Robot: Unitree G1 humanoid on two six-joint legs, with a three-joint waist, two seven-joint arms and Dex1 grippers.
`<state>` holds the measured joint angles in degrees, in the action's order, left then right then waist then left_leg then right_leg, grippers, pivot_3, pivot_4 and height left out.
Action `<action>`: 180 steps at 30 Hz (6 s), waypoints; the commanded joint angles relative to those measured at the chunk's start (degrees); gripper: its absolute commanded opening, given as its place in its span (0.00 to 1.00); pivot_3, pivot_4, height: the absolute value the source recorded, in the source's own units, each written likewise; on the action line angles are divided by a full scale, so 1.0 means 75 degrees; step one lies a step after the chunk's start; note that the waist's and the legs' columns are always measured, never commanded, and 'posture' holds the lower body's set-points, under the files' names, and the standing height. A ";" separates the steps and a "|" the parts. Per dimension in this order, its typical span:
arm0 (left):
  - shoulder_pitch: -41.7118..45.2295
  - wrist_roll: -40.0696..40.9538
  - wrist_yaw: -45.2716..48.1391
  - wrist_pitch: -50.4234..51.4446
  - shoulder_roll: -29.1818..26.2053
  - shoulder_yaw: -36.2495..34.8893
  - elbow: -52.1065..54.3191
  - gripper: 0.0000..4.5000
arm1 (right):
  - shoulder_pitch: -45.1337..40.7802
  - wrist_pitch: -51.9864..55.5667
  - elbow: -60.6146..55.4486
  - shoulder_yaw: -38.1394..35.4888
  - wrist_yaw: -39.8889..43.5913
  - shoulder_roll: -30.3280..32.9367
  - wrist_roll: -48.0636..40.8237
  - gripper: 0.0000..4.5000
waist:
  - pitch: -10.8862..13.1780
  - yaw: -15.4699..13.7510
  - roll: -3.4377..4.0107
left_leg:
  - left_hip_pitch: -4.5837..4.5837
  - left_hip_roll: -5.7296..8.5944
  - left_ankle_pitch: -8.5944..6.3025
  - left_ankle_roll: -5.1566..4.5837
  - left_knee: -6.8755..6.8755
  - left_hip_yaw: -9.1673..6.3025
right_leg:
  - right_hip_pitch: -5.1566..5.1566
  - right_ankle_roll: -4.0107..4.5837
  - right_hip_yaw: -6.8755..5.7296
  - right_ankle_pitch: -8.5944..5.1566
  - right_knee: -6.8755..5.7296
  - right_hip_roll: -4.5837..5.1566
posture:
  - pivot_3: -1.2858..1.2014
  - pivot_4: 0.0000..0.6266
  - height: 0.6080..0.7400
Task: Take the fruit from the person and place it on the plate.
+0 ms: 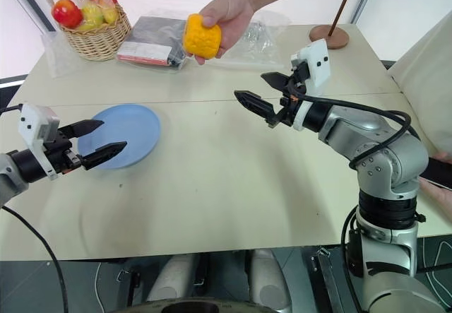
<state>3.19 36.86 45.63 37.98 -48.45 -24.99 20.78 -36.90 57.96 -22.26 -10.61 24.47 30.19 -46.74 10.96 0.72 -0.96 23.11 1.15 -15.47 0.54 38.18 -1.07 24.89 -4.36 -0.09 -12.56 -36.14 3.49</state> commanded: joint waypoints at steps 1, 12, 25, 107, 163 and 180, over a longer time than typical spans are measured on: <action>0.0171 0.0035 -0.0025 -0.0140 -0.0027 -0.0035 0.0176 1.00 | -0.0337 0.0162 -0.0231 -0.0288 -0.0399 -0.0228 -0.0429 0.99 | 0.0000 0.0003 0.0000 | 0.0000 0.0000 0.0000 0.0000 0.0000 0.0000 | 0.0000 0.0000 0.0000 0.0000 0.0000 0.0000 | 0.52 0.24 1.00; 0.0363 -0.0015 0.0007 -0.0180 -0.0010 0.0160 0.0060 1.00 | -0.1582 0.0982 0.0248 -0.0426 -0.2357 -0.1688 -0.1272 0.99 | 0.0000 0.0031 0.0000 | -0.0001 -0.0001 0.0000 0.0000 -0.0001 -0.0001 | 0.0003 0.0000 0.0000 0.0001 -0.0005 -0.0001 | 0.52 0.24 1.00; 0.0378 0.0003 -0.0010 -0.0130 -0.0029 0.0150 0.0112 1.00 | -0.2375 0.1012 0.1300 -0.0708 -0.3762 -0.2621 -0.1594 0.99 | 0.0001 0.0037 0.0003 | 0.0003 0.0002 0.0000 0.0000 -0.0004 0.0000 | 0.0007 0.0000 -0.0001 0.0001 -0.0003 0.0002 | 0.52 0.24 1.00; -0.2297 0.0378 -0.0779 0.0987 -0.0204 -0.3623 0.1639 1.00 | -0.2882 -0.5281 0.8407 0.3626 0.1462 -0.6267 0.4010 0.50 | 0.0002 0.0263 0.0004 | 0.0031 0.0001 0.0007 0.0029 -0.0065 -0.0013 | 0.0071 0.0041 0.0005 -0.0008 0.0007 0.0019 | 0.52 0.24 1.00; -0.2463 0.0851 -0.0233 0.1093 -0.0336 -0.3058 0.1576 1.00 | -0.2007 -0.3127 0.4193 0.3464 0.2290 -0.3862 0.3694 0.99 | -0.0002 0.0169 -0.0003 | 0.0024 0.0007 0.0036 0.0073 -0.0122 -0.0031 | 0.0079 0.0039 -0.0009 -0.0002 0.0007 0.0017 | 0.52 0.24 1.00; -0.2162 0.0732 0.0638 0.0945 -0.0967 -0.2620 0.0788 1.00 | -0.0651 -0.1732 0.0570 0.1653 0.3648 0.0461 0.2349 0.99 | -0.0004 0.0218 -0.0006 | 0.0000 -0.0005 0.0038 0.0067 -0.0120 -0.0023 | 0.0059 0.0044 -0.0013 -0.0008 0.0002 -0.0009 | 0.52 0.24 1.00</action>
<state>-13.56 42.65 50.11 45.88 -54.81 -44.08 26.85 -41.65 45.12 -16.01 3.47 52.42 32.88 -28.32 10.94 2.35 -1.01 23.12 1.11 -15.18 1.04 37.30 -1.25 25.33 -4.03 -0.19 -12.62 -36.13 3.42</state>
